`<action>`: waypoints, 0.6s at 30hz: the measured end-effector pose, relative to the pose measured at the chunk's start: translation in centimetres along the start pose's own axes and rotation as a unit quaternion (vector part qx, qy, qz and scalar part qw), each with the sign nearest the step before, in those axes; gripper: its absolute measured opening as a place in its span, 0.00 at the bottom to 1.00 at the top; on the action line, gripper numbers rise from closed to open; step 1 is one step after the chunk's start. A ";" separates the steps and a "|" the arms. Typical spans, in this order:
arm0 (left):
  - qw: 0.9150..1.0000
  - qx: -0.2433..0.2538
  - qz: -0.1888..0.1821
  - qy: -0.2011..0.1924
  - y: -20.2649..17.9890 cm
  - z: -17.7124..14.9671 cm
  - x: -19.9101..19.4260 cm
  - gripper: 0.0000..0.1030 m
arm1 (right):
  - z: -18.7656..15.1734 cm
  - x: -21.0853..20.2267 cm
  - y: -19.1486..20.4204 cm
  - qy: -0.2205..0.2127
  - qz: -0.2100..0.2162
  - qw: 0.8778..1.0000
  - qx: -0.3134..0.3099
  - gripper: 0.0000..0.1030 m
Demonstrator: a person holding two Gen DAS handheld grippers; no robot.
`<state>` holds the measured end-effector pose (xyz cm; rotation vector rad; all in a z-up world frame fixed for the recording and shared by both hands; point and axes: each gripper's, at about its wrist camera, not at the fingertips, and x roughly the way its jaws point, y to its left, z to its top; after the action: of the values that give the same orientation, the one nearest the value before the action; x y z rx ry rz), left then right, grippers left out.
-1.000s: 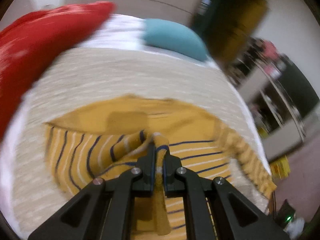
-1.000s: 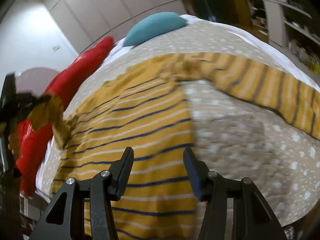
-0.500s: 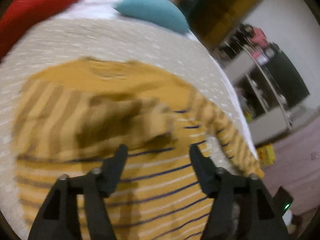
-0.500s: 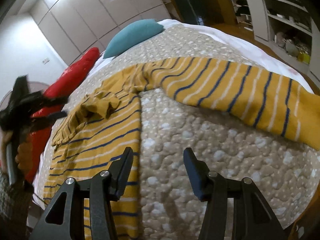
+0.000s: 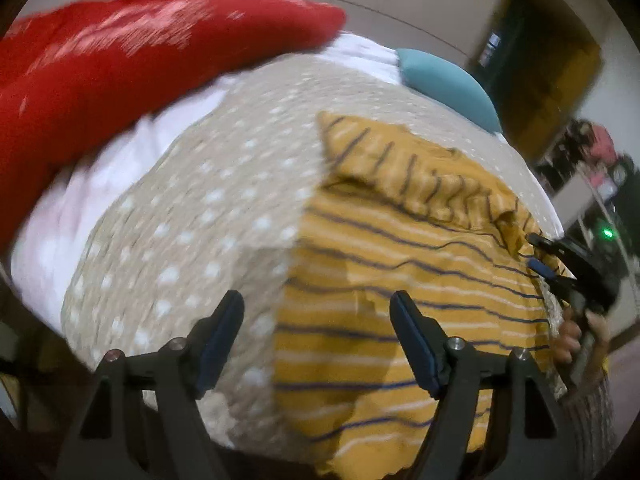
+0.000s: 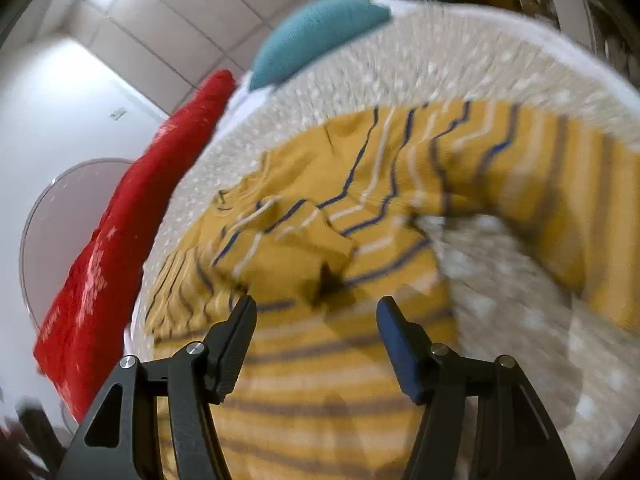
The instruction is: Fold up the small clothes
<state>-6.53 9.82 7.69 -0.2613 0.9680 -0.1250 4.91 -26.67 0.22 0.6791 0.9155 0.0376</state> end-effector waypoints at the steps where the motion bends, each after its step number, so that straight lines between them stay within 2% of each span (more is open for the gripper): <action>1: 1.000 -0.007 0.001 0.004 0.6 -0.3 0.2 0.72 | 0.4 1.3 0.3 0.008 -0.013 1.000 0.003 0.65; 2: 1.000 -0.012 0.004 0.008 1.0 -0.6 0.3 0.72 | 0.7 2.3 0.6 0.013 -0.022 1.000 0.001 0.62; 4: 1.000 -0.016 0.014 0.007 1.9 -1.1 0.3 0.73 | 1.4 3.6 1.4 0.029 -0.030 0.999 -0.019 0.17; 5: 1.000 -0.016 0.015 0.004 2.0 -1.2 0.2 0.73 | 1.7 3.8 1.9 0.044 -0.031 0.998 -0.035 0.09; 7: 1.000 -0.012 0.016 -0.005 2.2 -1.3 0.2 0.73 | 2.4 2.2 2.8 0.025 -0.034 0.997 -0.062 0.07; 9: 1.000 -0.006 0.016 -0.005 2.1 -1.3 0.7 0.73 | 3.3 -0.3 3.3 -0.014 -0.055 0.995 -0.088 0.07; 11: 1.000 0.000 0.017 0.000 1.8 -1.4 1.5 0.73 | 4.0 -1.2 2.9 -0.030 -0.081 0.992 -0.092 0.07; 12: 1.000 0.003 0.018 0.003 1.6 -1.5 1.8 0.73 | 4.3 -1.5 2.4 -0.038 -0.112 0.988 -0.097 0.07; 14: 1.000 0.012 0.017 0.011 0.9 -1.8 2.5 0.73 | 4.4 -1.4 1.5 -0.048 -0.201 0.971 -0.121 0.07; 15: 1.000 0.018 0.015 0.014 0.6 -2.1 2.6 0.73 | 4.3 -1.5 0.8 -0.047 -0.230 0.963 -0.129 0.08; 16: 1.000 0.022 0.016 0.015 0.3 -2.2 2.6 0.73 | 4.3 -1.8 0.0 -0.043 -0.232 0.963 -0.128 0.08; 18: 0.999 0.028 0.017 0.015 -0.1 -2.4 2.4 0.73 | 3.9 -3.8 -1.3 -0.052 -0.208 0.970 -0.116 0.10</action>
<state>-7.12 8.76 4.54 -0.1916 0.9965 -0.1255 5.12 -30.94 3.88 0.2597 0.9193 -0.2595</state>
